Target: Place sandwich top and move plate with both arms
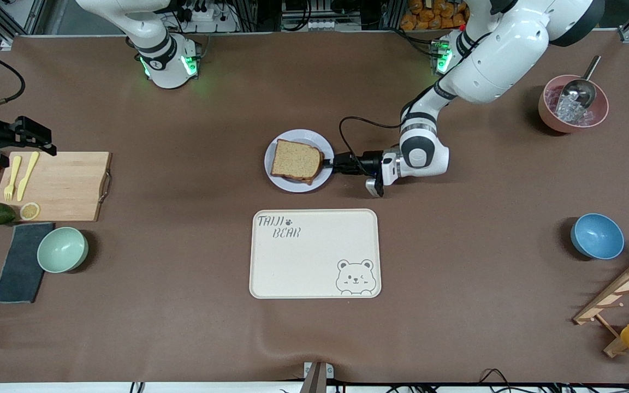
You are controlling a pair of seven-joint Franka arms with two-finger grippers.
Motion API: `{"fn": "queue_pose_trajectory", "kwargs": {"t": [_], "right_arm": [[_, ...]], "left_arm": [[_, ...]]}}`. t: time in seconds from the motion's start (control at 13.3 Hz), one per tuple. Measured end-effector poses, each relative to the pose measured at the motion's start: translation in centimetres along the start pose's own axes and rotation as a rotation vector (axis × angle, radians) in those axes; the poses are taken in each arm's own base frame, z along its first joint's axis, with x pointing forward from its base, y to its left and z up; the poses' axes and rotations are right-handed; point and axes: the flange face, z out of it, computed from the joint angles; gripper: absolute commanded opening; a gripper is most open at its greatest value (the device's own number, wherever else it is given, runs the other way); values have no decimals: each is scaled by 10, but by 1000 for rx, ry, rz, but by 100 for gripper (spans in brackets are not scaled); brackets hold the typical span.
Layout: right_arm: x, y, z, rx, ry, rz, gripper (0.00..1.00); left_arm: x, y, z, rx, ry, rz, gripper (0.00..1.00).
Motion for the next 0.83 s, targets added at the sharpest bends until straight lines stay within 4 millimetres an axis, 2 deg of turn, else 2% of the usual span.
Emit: {"fn": "queue_pose_trajectory", "kwargs": {"t": [0.23, 0.3, 0.83], "right_arm": [[0, 0, 0, 0, 0, 0, 100], [0, 0, 0, 0, 0, 0, 100], [1, 1, 2, 0, -4, 0, 100]], "left_arm": [[1, -1, -1, 1, 3, 4, 4], [2, -1, -1, 2, 4, 3, 0], [3, -3, -1, -2, 5, 25, 0]]}}
